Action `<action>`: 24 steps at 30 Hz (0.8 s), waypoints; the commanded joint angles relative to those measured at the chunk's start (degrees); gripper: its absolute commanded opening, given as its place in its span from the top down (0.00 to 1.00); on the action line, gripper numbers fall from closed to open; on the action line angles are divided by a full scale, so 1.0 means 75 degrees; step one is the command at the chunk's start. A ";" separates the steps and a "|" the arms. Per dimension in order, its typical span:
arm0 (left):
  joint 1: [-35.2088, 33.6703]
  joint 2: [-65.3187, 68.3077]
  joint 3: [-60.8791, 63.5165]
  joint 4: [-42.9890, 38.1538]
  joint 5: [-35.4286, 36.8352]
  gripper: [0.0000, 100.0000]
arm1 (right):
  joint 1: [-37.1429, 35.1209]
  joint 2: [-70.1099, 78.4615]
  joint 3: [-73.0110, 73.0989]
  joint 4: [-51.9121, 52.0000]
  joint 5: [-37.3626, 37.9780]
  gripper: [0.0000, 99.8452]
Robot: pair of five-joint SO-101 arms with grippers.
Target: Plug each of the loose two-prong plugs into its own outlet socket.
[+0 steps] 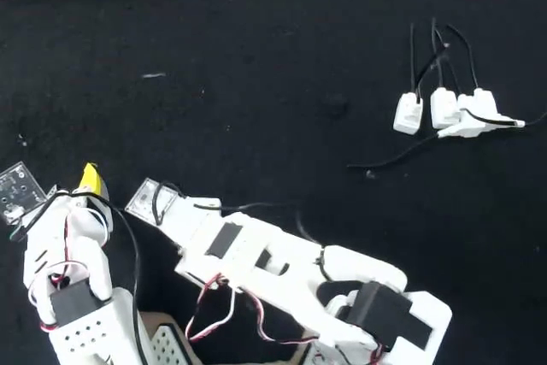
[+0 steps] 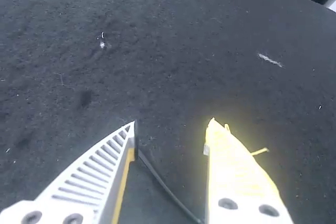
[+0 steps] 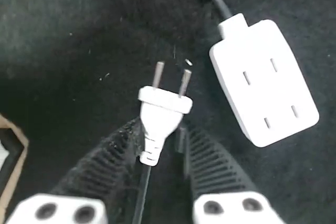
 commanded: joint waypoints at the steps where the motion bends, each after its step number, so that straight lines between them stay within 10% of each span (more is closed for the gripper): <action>1: -0.0041 -0.0035 -0.0545 -0.0105 0.0117 0.78 | -0.0117 -0.0041 -0.0346 0.0070 0.0094 0.99; 16: -0.0041 -0.0035 -0.0545 -0.0105 0.0117 0.78 | 0.3599 -0.5093 -0.0182 0.3118 0.2684 0.99; 24: 0.0182 -0.0035 -0.0545 -0.0094 0.0094 0.78 | 0.5158 -0.3593 0.1237 0.1043 0.3481 0.99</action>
